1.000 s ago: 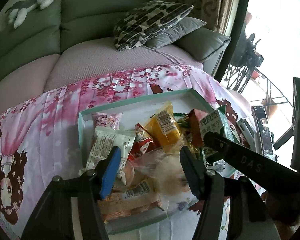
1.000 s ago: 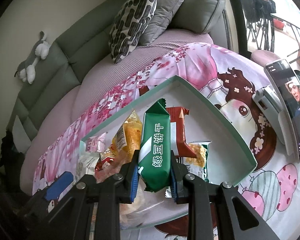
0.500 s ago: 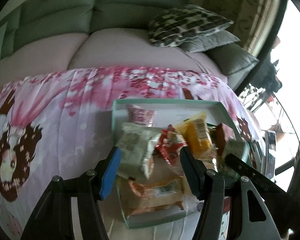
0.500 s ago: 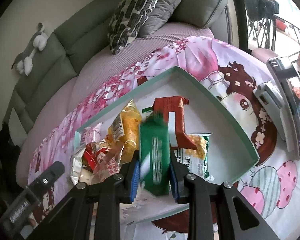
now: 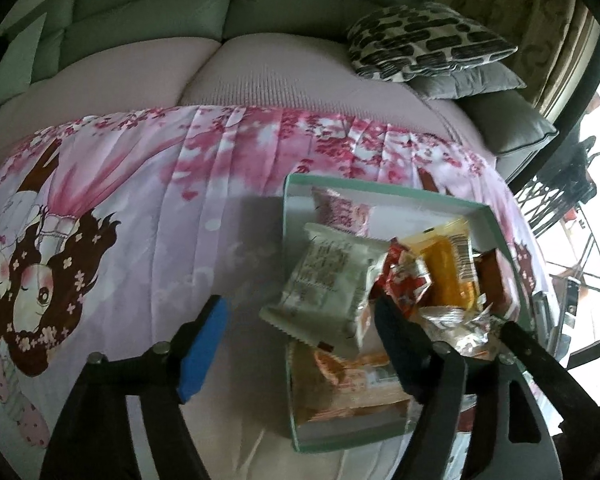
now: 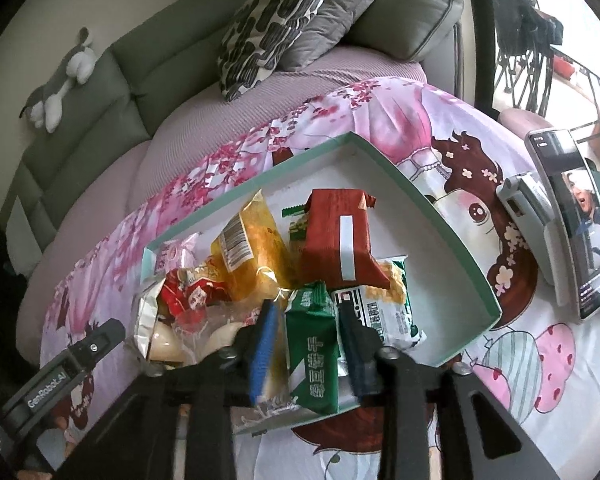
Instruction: Organize snacks
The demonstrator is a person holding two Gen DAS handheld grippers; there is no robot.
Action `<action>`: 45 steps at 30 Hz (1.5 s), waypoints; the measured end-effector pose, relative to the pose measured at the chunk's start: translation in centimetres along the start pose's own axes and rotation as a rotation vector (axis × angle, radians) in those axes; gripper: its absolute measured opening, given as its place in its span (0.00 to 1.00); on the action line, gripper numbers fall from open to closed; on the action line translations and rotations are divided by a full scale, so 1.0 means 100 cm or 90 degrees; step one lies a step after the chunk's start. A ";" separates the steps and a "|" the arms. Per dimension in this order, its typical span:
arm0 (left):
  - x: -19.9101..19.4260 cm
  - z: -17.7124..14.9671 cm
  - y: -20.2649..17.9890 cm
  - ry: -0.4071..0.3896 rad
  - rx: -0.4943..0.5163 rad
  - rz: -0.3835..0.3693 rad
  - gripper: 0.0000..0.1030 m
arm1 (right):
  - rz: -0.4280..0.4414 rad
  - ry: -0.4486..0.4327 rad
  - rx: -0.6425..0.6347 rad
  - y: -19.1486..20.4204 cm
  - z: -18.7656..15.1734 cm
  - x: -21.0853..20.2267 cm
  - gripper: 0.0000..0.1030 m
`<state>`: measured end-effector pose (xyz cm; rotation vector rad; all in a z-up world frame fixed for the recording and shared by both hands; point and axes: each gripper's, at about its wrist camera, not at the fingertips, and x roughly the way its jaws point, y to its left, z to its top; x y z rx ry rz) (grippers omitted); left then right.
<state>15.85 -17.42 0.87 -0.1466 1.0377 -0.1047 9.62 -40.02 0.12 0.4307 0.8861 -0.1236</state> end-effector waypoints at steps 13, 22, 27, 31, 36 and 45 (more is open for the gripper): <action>-0.004 -0.009 0.014 -0.010 0.006 0.040 0.98 | -0.028 0.002 -0.046 0.016 -0.007 -0.007 0.90; -0.019 -0.015 0.033 -0.016 0.001 0.080 0.98 | -0.036 -0.014 -0.077 0.031 -0.014 -0.014 1.00; -0.025 -0.028 0.042 -0.001 0.009 0.144 0.98 | -0.033 -0.003 -0.084 0.039 -0.022 -0.016 1.00; -0.031 -0.041 0.052 0.018 -0.015 0.173 0.98 | -0.034 0.008 -0.087 0.041 -0.031 -0.018 1.00; -0.036 -0.056 0.059 0.035 -0.014 0.174 0.98 | -0.036 0.019 -0.090 0.042 -0.039 -0.020 1.00; -0.038 -0.072 0.058 0.053 -0.001 0.167 0.98 | -0.033 0.037 -0.109 0.050 -0.051 -0.020 1.00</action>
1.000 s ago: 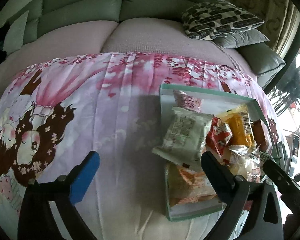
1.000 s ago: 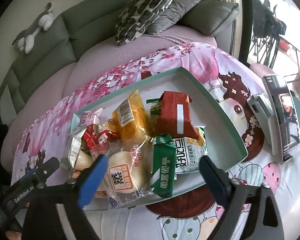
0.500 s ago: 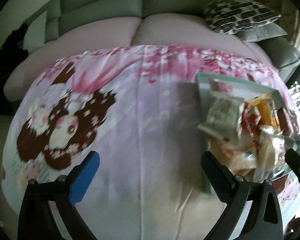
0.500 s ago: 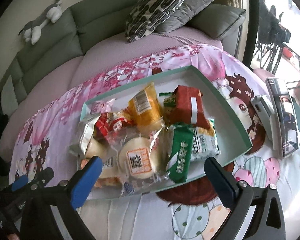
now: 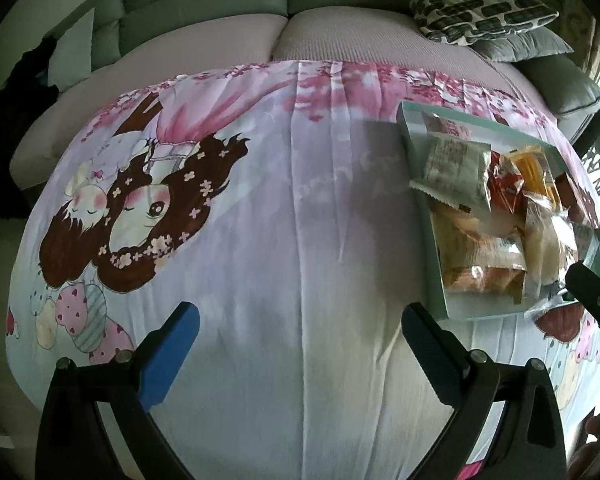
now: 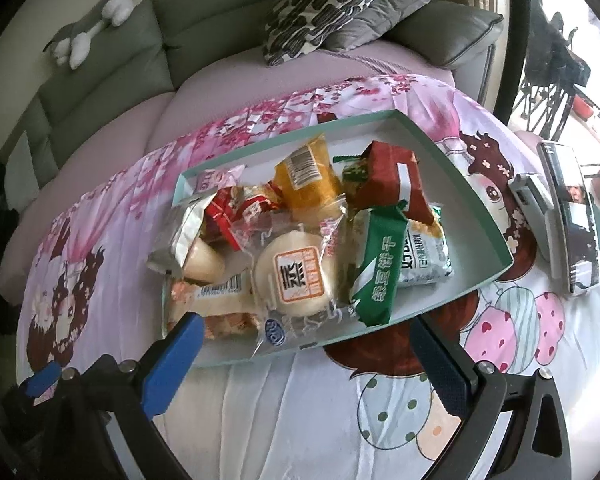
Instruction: Organize snacks
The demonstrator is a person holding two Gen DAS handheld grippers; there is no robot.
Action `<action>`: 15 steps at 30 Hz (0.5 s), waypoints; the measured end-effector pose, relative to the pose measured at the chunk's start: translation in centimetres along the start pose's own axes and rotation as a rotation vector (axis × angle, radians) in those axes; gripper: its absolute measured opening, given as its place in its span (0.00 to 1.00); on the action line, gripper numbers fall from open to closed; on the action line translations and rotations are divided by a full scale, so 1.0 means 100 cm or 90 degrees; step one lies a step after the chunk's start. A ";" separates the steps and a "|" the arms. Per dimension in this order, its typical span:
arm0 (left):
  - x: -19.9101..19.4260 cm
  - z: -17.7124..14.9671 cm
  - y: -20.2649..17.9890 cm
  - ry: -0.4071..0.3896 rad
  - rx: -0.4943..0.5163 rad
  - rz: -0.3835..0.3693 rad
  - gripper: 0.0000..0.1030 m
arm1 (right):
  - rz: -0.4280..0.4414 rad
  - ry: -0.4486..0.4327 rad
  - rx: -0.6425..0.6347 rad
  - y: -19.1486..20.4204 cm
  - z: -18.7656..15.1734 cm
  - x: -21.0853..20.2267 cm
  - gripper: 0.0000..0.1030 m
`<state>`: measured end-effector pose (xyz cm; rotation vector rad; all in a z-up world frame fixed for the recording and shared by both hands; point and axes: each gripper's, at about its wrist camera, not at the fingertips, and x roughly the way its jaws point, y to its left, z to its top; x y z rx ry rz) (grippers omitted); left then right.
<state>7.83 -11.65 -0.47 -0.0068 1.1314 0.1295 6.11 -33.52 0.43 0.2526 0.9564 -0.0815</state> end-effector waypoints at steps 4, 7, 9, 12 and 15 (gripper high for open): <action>-0.001 0.001 0.002 -0.002 -0.006 0.000 0.98 | -0.002 0.001 -0.004 0.003 -0.001 -0.001 1.00; 0.000 0.001 0.003 -0.001 -0.008 0.001 0.98 | -0.002 0.003 -0.007 0.003 -0.001 0.000 1.00; 0.000 0.002 0.003 0.000 -0.008 0.002 0.98 | -0.004 0.004 -0.008 0.003 -0.001 0.002 1.00; 0.002 0.003 0.003 0.002 -0.007 0.001 0.98 | -0.006 0.005 -0.008 0.003 -0.001 0.003 1.00; 0.003 0.004 0.003 0.004 -0.010 0.001 0.98 | -0.007 0.005 -0.008 0.002 -0.001 0.004 1.00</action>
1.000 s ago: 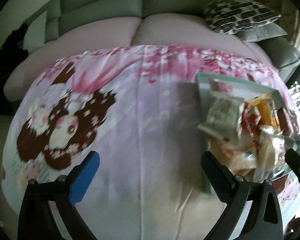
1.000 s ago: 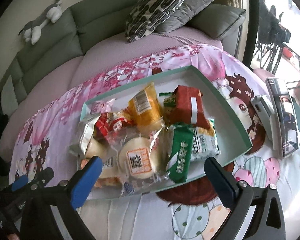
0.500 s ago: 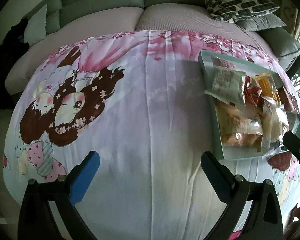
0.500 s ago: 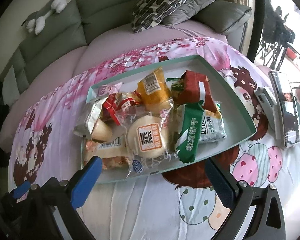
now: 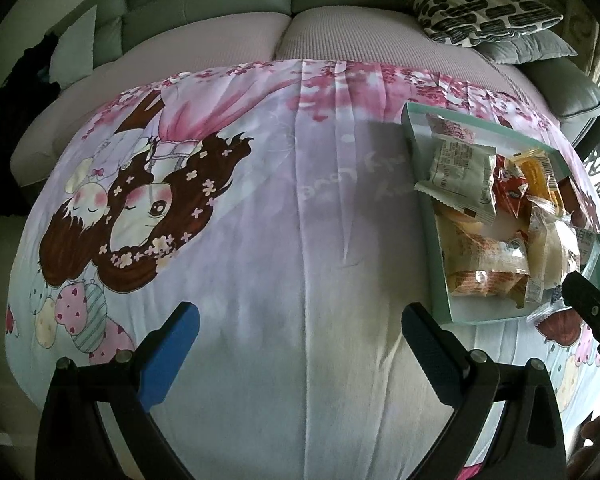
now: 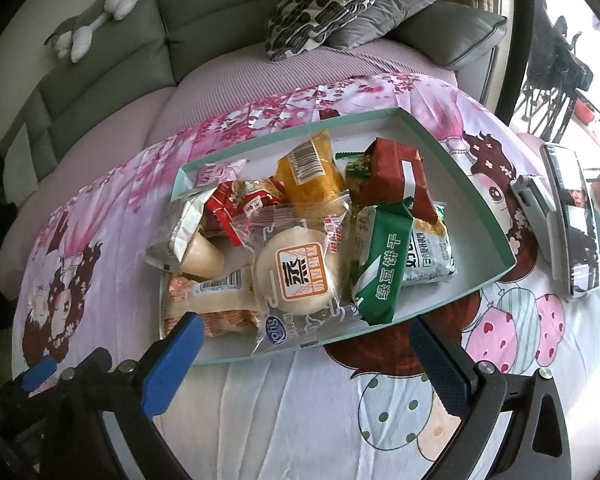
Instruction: Organize snacks
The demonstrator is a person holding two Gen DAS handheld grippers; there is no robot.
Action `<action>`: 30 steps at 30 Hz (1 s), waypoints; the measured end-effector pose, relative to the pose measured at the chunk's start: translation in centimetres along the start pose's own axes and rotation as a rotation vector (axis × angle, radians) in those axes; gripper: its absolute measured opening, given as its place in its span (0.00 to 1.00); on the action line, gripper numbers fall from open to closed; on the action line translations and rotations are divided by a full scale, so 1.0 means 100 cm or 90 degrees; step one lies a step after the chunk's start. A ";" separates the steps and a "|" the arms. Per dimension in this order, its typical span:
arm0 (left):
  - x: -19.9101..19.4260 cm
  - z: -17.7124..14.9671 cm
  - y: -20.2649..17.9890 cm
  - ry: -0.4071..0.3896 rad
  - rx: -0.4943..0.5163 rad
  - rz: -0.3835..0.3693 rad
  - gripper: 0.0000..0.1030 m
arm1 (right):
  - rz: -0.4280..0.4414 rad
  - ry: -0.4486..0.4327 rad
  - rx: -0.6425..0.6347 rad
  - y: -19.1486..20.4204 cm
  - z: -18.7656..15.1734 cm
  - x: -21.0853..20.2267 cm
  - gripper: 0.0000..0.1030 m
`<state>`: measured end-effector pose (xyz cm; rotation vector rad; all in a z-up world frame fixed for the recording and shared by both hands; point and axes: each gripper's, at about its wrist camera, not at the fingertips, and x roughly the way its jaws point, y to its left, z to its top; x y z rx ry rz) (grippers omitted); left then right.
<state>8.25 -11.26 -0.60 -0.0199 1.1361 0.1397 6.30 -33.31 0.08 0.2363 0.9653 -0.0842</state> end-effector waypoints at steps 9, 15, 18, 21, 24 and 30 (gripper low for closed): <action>0.008 0.003 0.005 0.012 -0.020 -0.001 0.98 | -0.009 0.000 0.010 -0.007 0.003 0.007 1.00; 0.010 0.004 0.006 0.013 -0.019 0.001 0.98 | -0.014 -0.001 0.010 -0.009 0.003 0.009 1.00; 0.011 0.005 0.006 0.015 -0.022 0.002 0.98 | -0.013 0.000 0.008 -0.009 0.003 0.010 1.00; 0.012 0.005 0.006 0.016 -0.024 0.002 0.98 | -0.012 0.001 0.005 -0.008 0.003 0.011 1.00; 0.012 0.005 0.005 0.016 -0.024 0.004 0.98 | -0.009 0.002 0.005 -0.007 0.002 0.012 1.00; 0.013 0.005 0.005 0.017 -0.024 0.005 0.98 | -0.009 0.002 0.004 -0.008 0.002 0.012 1.00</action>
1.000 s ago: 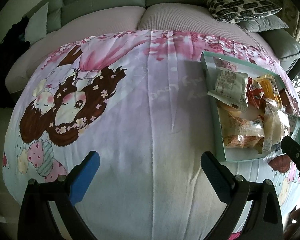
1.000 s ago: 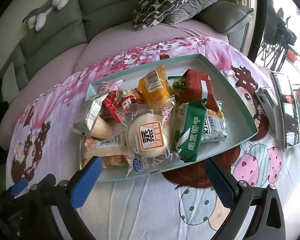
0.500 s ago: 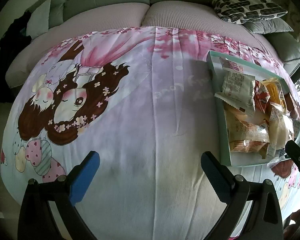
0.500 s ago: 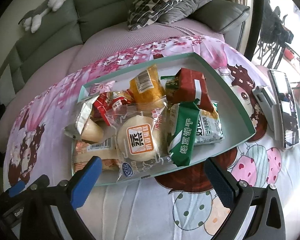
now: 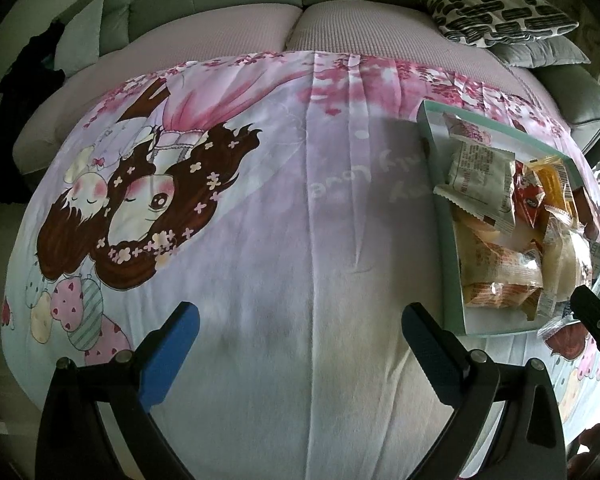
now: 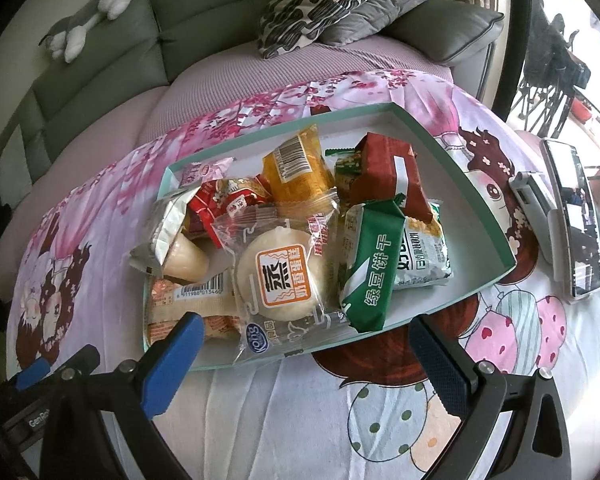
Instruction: Organize snacks
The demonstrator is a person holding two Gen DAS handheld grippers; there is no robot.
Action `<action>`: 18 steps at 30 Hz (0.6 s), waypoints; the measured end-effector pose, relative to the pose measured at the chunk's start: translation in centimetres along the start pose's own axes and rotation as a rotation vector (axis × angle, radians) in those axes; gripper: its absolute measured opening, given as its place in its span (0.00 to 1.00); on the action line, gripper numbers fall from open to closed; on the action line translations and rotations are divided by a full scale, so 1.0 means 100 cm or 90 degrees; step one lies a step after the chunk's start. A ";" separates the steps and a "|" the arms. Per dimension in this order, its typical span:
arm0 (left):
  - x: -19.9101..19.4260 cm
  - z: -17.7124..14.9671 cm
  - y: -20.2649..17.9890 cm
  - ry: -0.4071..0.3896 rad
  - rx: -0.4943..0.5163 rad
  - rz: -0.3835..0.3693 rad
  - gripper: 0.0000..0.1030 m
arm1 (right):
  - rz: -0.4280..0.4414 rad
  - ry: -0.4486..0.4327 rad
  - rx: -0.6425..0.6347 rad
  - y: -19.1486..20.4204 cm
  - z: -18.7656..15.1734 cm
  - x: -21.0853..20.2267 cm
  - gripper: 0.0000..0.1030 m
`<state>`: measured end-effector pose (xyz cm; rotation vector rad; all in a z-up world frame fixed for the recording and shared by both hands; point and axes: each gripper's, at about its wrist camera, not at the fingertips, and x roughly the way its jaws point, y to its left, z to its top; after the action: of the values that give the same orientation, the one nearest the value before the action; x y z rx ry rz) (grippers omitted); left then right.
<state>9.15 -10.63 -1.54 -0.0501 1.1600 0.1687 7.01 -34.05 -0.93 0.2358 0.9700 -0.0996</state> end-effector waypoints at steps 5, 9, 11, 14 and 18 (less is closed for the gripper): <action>0.001 0.001 0.000 0.004 -0.002 0.000 0.98 | 0.000 0.002 -0.003 0.001 -0.001 0.000 1.00; 0.004 0.001 0.002 0.016 -0.013 -0.002 0.98 | 0.000 0.002 -0.004 0.002 -0.001 0.000 1.00; 0.004 0.001 0.002 0.015 -0.013 0.000 0.98 | -0.002 0.004 -0.003 0.001 -0.001 0.000 1.00; 0.003 0.001 0.000 0.014 -0.010 0.000 0.98 | -0.003 0.005 -0.002 0.001 -0.001 0.001 1.00; 0.003 0.000 -0.002 0.016 -0.009 0.000 0.98 | -0.003 0.005 -0.003 0.001 -0.001 0.001 1.00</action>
<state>9.31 -10.76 -1.86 -0.0649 1.1840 0.1765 6.99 -33.95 -1.11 0.2301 0.9789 -0.1000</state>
